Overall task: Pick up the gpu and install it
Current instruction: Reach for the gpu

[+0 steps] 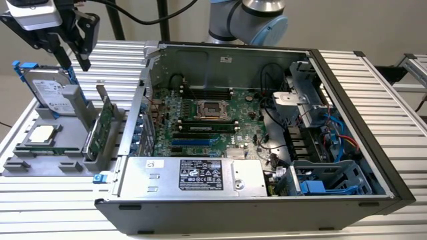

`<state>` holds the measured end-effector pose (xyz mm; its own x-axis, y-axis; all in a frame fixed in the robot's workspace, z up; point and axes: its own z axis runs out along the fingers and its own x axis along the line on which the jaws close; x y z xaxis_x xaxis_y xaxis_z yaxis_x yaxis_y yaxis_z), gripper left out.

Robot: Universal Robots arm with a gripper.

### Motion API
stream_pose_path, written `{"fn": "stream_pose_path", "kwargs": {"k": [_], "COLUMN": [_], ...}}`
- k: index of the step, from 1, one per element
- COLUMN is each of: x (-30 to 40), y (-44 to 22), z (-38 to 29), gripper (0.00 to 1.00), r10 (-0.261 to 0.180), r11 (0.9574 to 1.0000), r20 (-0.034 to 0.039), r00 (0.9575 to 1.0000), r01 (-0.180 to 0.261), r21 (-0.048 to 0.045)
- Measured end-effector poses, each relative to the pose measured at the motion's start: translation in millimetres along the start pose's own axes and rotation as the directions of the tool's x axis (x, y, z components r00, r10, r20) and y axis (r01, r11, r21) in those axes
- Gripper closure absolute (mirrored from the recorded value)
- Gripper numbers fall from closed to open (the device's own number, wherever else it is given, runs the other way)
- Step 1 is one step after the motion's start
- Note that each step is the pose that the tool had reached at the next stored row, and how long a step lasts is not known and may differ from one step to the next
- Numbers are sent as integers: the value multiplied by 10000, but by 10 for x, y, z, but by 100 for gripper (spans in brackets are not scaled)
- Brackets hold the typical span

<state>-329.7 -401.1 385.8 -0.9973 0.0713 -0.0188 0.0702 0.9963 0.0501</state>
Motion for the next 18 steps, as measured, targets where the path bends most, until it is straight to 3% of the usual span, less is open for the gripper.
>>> {"fn": "stream_pose_path", "kwargs": {"k": [18], "x": [1], "y": [-3], "z": [47], "gripper": [0], "r10": [-1], "r11": [10000], "r20": [0], "r00": [10000], "r01": [1], "r21": [0]}}
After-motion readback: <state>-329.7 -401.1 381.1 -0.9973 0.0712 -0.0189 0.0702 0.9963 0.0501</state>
